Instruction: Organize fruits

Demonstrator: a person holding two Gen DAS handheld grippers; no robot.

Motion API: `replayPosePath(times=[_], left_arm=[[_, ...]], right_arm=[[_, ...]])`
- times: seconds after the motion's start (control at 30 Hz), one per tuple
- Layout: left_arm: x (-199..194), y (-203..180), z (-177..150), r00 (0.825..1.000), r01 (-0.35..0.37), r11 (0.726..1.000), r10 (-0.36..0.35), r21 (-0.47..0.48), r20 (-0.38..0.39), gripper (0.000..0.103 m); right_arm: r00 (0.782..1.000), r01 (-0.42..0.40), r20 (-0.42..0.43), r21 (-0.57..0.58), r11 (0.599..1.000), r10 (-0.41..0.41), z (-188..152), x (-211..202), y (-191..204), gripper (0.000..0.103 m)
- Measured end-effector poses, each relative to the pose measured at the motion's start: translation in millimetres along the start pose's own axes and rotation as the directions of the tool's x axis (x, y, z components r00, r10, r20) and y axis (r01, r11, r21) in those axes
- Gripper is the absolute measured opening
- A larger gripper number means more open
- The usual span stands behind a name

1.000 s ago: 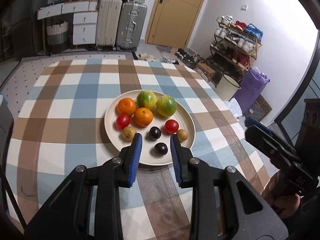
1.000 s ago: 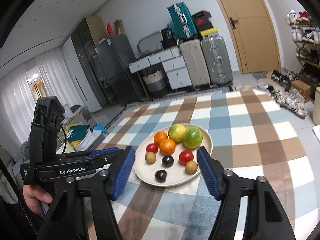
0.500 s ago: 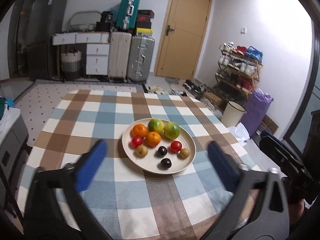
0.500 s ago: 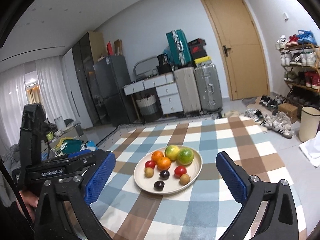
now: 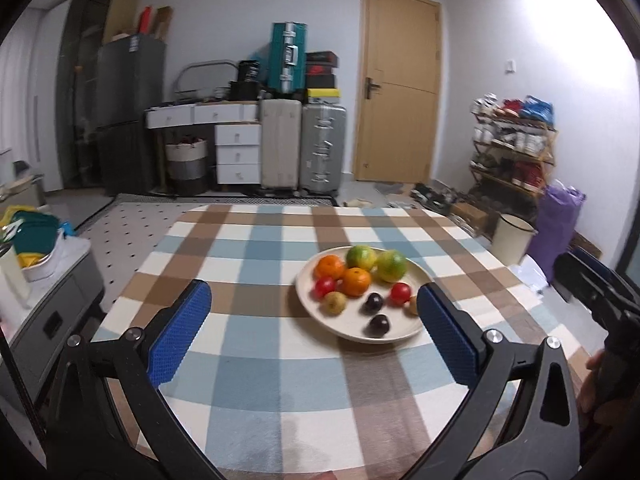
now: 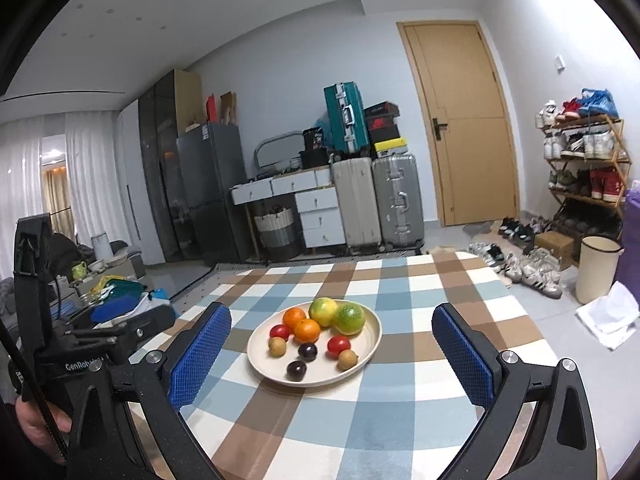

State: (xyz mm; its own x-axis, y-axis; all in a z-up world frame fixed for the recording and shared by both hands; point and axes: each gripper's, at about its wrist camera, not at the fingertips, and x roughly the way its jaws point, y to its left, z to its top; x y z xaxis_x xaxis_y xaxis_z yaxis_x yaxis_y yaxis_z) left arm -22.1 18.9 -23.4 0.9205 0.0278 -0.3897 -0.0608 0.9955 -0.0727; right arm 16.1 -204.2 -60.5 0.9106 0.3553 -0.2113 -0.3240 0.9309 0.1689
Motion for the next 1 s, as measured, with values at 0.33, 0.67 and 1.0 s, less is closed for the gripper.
replayPosePath(times=[0.33, 0.67, 1.0], left_arm=[[19, 21, -33, 0.996, -0.078, 0.997, 0.078, 0.000, 0.036, 0.103], [43, 22, -41, 0.994, -0.088, 0.996, 0.087, 0.020, 0.065, 0.103], [47, 13, -43, 0.997, -0.066, 0.996, 0.063, 0.064, 0.055, 0.103]], right_arm=[[0.998, 0.062, 0.036, -0.040, 0.997, -0.060, -19, 1, -6, 0.102], [0.995, 0.082, -0.045, -0.088, 0.993, -0.087, -40, 24, -5, 0.102], [0.994, 0.086, -0.059, -0.130, 0.988, -0.095, -43, 28, 2, 0.103]])
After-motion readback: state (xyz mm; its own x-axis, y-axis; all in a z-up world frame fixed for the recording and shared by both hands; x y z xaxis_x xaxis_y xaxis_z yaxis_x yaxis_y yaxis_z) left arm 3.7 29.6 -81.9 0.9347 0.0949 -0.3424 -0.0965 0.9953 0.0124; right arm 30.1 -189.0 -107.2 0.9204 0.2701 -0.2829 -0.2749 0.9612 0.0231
